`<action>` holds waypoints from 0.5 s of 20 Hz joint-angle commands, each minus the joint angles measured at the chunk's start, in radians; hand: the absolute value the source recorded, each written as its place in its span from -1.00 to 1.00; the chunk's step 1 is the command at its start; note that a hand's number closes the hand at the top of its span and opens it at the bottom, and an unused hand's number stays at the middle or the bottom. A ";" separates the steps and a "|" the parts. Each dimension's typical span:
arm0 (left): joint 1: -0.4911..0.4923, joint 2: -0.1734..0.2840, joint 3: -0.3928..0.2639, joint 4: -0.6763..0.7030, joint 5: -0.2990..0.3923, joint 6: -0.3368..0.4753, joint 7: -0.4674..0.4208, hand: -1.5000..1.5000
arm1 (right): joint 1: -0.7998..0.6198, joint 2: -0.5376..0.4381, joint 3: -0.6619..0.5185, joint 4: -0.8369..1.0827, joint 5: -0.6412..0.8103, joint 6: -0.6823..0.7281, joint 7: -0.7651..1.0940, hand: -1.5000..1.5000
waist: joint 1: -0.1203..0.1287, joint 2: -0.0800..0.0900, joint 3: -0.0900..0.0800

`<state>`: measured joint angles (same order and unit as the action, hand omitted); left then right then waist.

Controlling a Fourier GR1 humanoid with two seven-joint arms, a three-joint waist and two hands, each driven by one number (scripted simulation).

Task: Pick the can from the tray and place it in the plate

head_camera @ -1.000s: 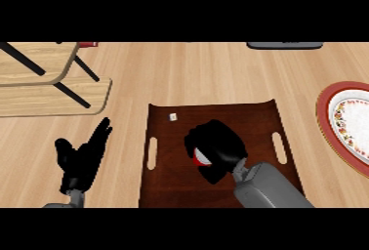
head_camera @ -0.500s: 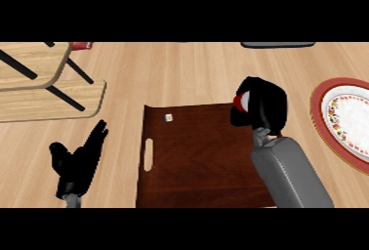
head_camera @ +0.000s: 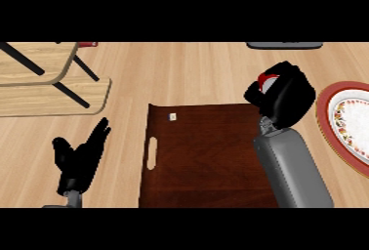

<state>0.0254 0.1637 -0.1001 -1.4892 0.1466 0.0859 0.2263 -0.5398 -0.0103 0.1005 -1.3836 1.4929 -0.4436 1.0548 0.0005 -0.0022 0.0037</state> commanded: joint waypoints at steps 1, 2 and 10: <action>-0.006 -0.022 -0.020 0.007 -0.006 0.014 0.048 0.00 | 0.026 0.010 -0.072 -0.027 0.058 -0.158 0.149 1.00 | -0.003 0.003 -0.003; 0.017 -0.018 -0.008 0.046 0.003 -0.011 -0.011 0.00 | 0.054 0.010 -0.095 -0.071 0.080 -0.175 0.132 1.00 | -0.011 0.002 -0.004; 0.015 -0.024 -0.011 0.007 -0.009 -0.002 0.014 0.00 | 0.207 -0.079 -0.274 -0.080 -0.024 -0.376 -0.063 1.00 | -0.005 0.003 -0.003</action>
<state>0.0251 0.1522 -0.0958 -1.4806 0.1407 0.0824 0.2157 -0.4144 -0.0405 -0.1004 -1.4552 1.5190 -0.6790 0.9937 -0.0028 -0.0029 0.0057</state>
